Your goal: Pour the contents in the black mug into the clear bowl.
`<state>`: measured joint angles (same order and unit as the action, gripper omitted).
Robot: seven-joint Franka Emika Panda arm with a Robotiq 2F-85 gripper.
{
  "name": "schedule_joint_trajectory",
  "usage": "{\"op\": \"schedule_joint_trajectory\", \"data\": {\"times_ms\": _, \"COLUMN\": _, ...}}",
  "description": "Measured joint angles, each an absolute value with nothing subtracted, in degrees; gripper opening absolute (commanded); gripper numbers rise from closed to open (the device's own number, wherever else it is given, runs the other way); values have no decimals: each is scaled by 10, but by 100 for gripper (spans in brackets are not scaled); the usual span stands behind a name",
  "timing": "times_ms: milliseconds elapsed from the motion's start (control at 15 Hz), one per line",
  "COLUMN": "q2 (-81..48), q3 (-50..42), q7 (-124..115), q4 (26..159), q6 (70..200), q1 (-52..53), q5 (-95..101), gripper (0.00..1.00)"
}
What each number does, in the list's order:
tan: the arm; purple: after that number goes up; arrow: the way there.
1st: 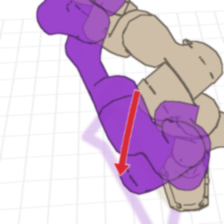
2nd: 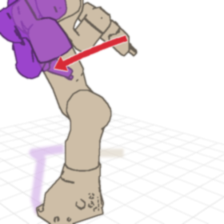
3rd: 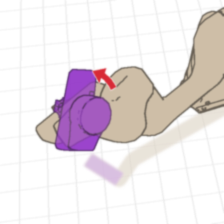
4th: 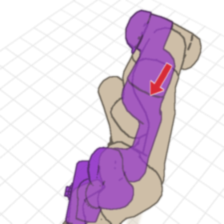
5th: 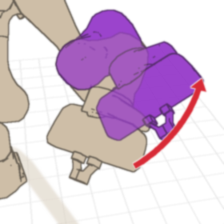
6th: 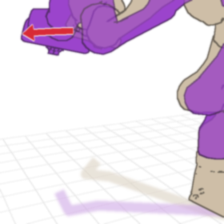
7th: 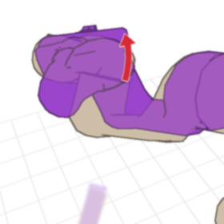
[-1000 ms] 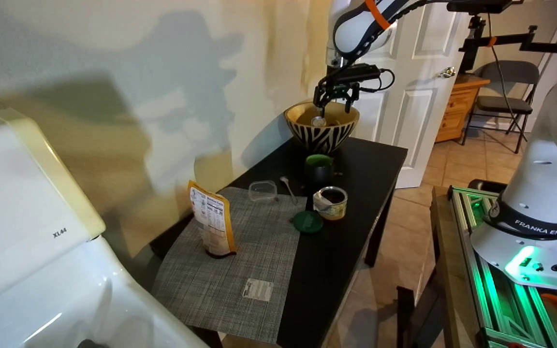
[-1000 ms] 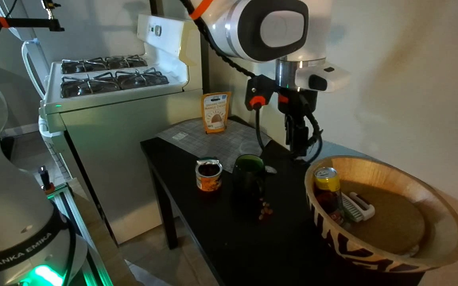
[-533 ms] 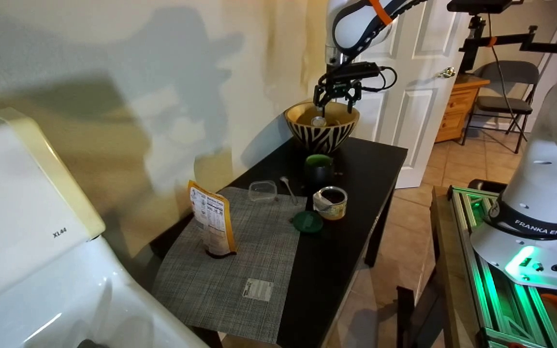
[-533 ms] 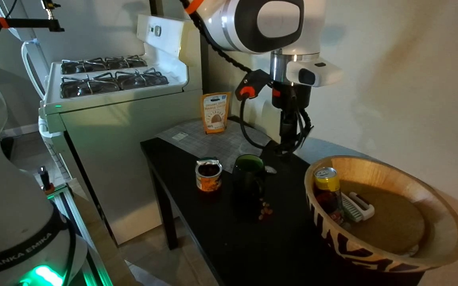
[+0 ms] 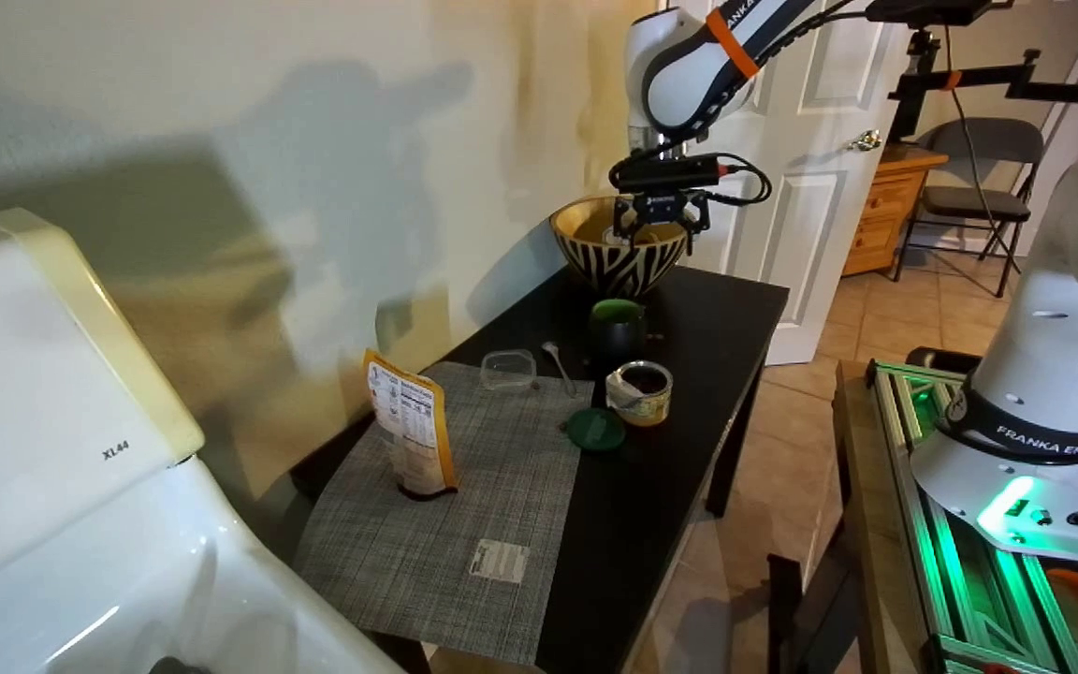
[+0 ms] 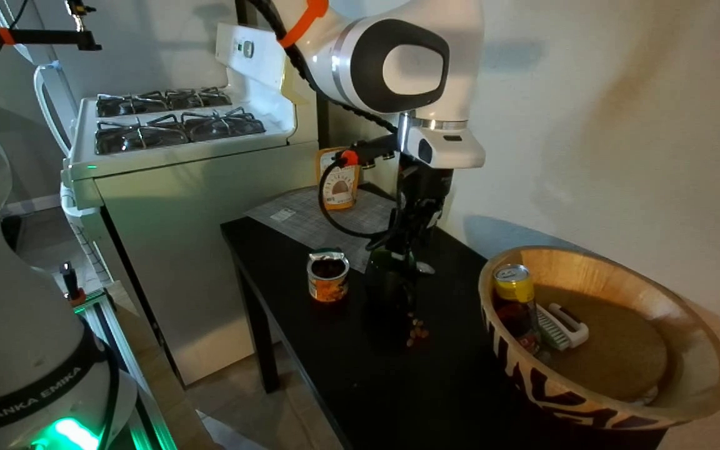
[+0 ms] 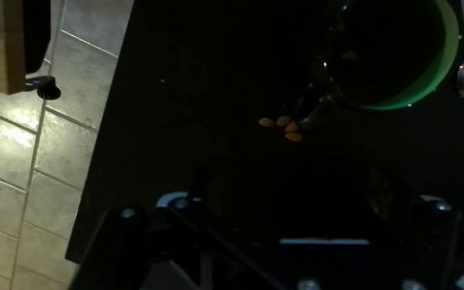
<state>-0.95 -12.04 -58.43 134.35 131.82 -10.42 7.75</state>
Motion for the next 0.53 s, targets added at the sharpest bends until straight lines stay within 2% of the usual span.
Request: {"op": "schedule_joint_trajectory", "data": {"times_ms": 533, "q2": -13, "q3": -129, "q7": -604, "q4": 1391, "q6": 1326, "q1": -116, "q5": 26, "gripper": 100}}
